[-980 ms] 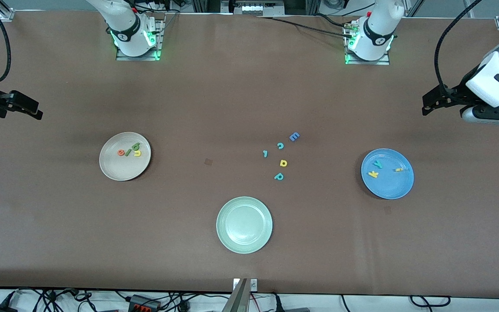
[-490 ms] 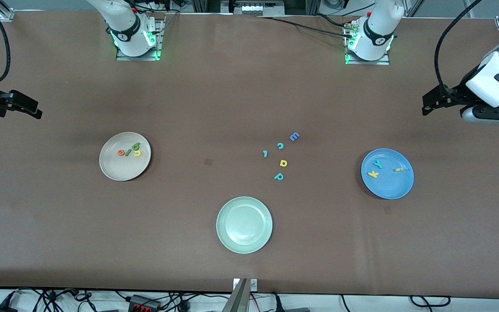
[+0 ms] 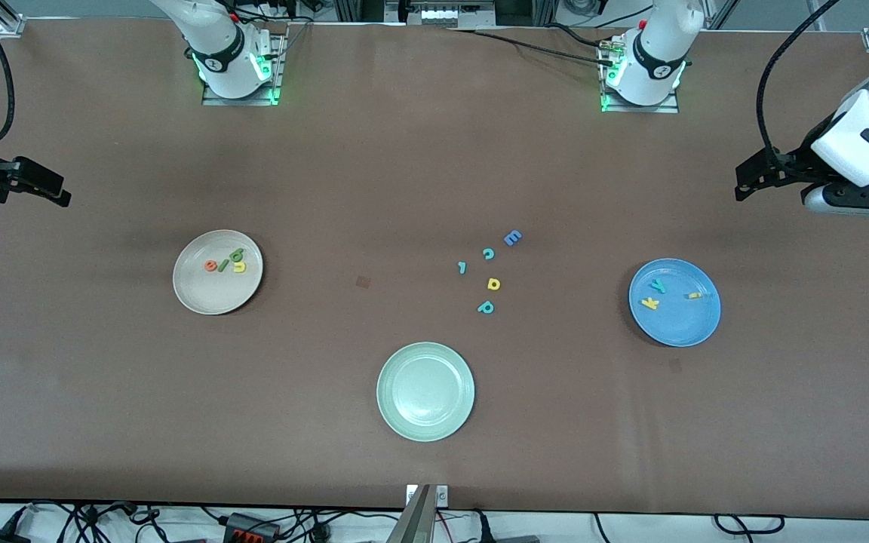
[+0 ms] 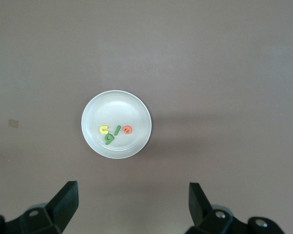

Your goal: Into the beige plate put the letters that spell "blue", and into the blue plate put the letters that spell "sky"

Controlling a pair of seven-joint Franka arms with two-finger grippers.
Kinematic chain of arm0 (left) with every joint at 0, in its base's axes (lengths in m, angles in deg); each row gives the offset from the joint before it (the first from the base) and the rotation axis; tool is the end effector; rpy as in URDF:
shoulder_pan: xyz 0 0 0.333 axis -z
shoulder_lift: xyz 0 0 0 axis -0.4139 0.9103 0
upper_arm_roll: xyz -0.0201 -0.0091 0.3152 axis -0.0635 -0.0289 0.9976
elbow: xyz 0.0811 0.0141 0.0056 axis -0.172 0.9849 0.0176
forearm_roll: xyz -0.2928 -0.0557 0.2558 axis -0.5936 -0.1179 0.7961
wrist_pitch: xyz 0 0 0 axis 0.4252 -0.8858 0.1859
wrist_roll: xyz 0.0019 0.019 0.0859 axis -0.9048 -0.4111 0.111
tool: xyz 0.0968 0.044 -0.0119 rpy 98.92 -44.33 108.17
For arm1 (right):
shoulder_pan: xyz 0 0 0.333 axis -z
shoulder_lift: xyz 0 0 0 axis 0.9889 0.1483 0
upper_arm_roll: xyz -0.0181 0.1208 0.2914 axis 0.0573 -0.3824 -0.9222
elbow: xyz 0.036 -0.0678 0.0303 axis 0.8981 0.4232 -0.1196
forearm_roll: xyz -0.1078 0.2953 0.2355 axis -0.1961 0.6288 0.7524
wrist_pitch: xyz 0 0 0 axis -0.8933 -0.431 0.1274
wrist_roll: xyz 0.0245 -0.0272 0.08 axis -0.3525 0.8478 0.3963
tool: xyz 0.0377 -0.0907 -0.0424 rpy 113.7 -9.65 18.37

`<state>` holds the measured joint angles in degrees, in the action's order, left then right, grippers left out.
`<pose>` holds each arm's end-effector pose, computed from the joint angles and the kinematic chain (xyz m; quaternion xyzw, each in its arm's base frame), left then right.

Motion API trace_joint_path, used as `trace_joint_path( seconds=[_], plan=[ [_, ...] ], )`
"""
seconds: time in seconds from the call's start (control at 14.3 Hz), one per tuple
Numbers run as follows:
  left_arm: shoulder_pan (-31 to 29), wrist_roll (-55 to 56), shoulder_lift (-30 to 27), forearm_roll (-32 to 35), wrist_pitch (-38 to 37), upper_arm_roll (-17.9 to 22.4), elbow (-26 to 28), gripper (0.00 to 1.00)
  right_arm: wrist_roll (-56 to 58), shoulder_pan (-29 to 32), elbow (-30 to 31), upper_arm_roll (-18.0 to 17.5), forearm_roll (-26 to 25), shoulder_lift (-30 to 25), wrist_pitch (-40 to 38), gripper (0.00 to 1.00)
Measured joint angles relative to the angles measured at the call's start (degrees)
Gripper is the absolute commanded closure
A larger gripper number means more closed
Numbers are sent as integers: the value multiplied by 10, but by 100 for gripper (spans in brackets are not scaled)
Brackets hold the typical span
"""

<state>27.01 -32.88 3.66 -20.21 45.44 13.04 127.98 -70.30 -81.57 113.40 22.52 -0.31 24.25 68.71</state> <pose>0.5539 -0.0407 0.5943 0.9997 -0.0209 -0.0108 0.0051 0.5650 -0.0423 0.5801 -0.9995 0.0282 0.0122 0.0029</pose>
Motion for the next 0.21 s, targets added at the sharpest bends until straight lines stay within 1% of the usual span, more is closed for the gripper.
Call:
trace_joint_path(
  seconds=[0.21],
  plan=[
    [0,0,0,0,0,0,0,0,0,0,0,1,-3,0,-2,0]
  ],
)
